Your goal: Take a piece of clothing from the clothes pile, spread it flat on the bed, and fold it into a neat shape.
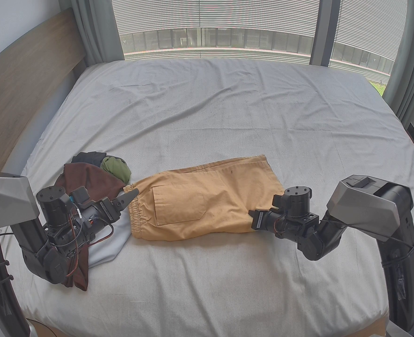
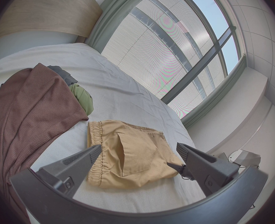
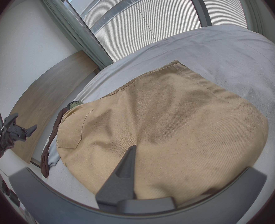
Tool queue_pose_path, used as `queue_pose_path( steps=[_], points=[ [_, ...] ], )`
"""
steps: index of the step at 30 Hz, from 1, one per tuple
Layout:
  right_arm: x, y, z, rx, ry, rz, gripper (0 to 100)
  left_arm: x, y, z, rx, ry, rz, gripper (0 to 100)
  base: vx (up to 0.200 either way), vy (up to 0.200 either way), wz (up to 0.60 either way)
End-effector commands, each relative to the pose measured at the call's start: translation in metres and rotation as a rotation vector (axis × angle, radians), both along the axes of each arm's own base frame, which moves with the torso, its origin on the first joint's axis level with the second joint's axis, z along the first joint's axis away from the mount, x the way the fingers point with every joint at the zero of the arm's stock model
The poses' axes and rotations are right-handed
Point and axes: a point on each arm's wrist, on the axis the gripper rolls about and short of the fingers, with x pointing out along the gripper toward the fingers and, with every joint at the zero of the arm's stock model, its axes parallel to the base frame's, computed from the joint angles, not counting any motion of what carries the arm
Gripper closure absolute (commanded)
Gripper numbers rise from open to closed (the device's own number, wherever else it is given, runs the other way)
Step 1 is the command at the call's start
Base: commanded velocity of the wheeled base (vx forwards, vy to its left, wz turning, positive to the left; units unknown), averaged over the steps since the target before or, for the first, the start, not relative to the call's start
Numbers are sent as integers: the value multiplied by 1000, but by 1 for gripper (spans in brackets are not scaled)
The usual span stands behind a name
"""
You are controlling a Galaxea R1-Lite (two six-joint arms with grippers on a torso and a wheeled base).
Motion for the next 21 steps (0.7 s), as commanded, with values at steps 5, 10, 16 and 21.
queue_pose_path(
  steps=[5, 10, 16, 21],
  points=[
    [-30, -12, 15, -34, 41, 9, 100, -1, 0, 2, 0, -5, 0, 0, 0, 0, 0],
    [-45, -19, 14, -53, 83, 9, 100, -1, 0, 2, 0, -5, -1, 0, 0, 0, 0],
    [-61, -26, 8, -70, 113, 10, 100, -1, 0, 2, 0, -5, -1, 0, 0, 0, 0],
    [-74, -35, 5, -84, 144, 5, 100, 0, 0, 1, 0, -4, 0, 0, 0, 0, 0]
  ],
)
